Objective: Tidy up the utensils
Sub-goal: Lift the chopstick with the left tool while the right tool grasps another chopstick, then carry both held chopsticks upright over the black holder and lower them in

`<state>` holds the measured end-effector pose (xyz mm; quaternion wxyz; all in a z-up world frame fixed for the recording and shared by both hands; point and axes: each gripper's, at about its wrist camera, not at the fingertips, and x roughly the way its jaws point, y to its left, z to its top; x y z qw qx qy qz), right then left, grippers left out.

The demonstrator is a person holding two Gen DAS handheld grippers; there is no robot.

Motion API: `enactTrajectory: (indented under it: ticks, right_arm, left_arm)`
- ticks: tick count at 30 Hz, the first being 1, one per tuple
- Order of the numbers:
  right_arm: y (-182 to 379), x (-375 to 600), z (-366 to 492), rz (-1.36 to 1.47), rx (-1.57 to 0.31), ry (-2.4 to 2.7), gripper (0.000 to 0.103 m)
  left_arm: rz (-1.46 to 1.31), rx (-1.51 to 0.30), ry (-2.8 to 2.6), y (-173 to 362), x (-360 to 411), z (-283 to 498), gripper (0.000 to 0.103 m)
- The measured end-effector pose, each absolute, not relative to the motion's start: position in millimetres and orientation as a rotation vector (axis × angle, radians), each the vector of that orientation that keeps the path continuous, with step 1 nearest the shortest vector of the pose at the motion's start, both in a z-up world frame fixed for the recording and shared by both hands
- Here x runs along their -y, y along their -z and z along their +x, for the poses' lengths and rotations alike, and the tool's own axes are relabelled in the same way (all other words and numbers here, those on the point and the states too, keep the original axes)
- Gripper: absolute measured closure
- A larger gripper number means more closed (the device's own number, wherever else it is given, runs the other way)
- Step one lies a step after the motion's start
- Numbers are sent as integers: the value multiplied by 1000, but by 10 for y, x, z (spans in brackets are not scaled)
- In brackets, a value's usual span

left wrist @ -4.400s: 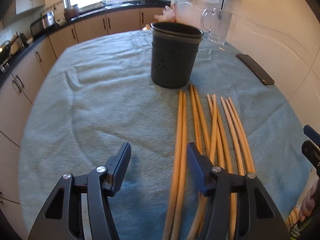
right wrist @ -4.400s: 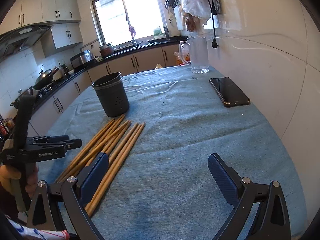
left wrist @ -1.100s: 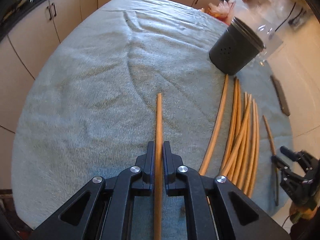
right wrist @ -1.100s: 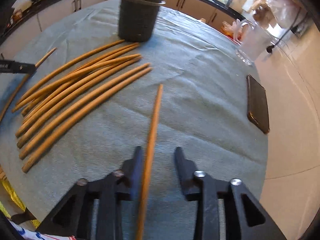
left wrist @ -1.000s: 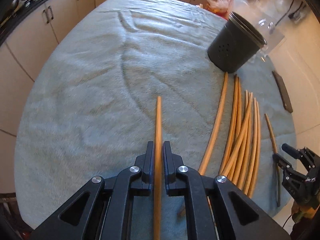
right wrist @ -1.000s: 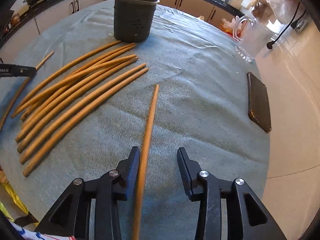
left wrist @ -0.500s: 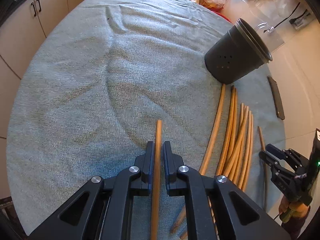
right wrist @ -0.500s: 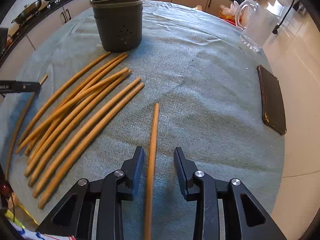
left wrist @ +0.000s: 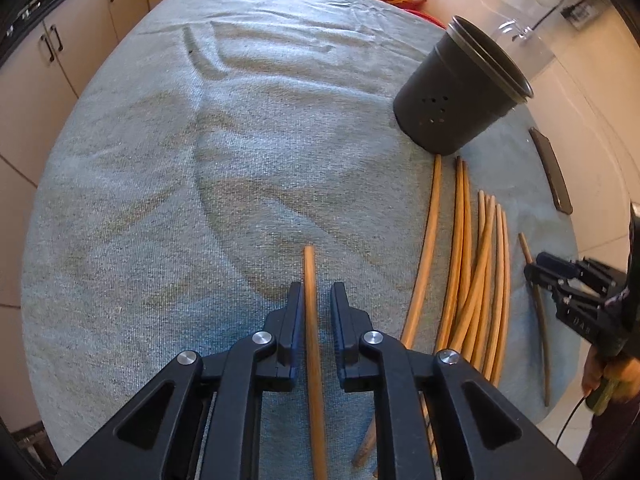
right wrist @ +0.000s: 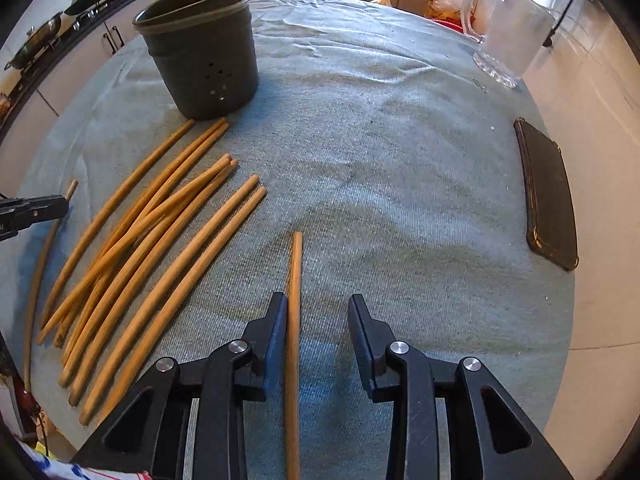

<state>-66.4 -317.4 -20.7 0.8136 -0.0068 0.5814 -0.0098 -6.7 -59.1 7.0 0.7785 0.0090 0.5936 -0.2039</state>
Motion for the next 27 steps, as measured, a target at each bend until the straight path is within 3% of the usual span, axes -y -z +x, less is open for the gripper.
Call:
enactTrajectory:
  ticks: [4, 6, 8, 9, 27]
  right_arm:
    - [206, 3141, -503, 8, -1258, 14, 70]
    - [200, 3131, -444, 27, -1257, -4, 82]
    - [193, 3070, -419, 3, -1236, -16, 94]
    - [189, 3045, -428, -8, -1228, -11, 97]
    - [-925, 3049, -1624, 154, -704, -25, 97]
  left_arm:
    - [28, -1292, 477, -79, 636, -75, 74]
    - [66, -1277, 478, -87, 678, -103, 74]
    - [123, -1237, 471, -89, 728, -152, 94]
    - [135, -1225, 466, -77, 736, -171, 98]
    - [8, -767, 529, -1232, 408, -1122, 98]
